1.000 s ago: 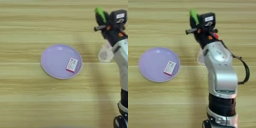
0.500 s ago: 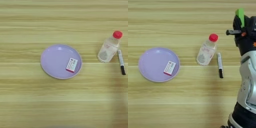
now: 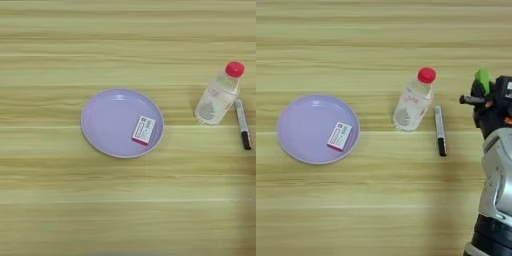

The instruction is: Move the objects on the table

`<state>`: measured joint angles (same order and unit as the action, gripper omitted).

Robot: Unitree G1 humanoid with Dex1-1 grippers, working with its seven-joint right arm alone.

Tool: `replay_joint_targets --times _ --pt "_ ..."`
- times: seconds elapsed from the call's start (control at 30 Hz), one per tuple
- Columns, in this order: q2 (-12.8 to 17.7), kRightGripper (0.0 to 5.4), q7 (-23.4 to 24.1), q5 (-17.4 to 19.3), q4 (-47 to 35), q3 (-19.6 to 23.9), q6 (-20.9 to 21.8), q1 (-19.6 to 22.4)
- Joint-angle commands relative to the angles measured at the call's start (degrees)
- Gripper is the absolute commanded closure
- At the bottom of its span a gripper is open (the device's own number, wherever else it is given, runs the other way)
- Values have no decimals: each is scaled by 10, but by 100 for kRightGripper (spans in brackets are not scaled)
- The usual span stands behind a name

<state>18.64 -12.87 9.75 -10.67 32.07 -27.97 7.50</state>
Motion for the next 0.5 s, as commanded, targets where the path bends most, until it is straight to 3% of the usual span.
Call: replay_joint_targets --times 0.03,0.5 --pt "37 464 8 -8 58 -6 55 31" --pt "68 464 -11 -18 307 -54 140 75"
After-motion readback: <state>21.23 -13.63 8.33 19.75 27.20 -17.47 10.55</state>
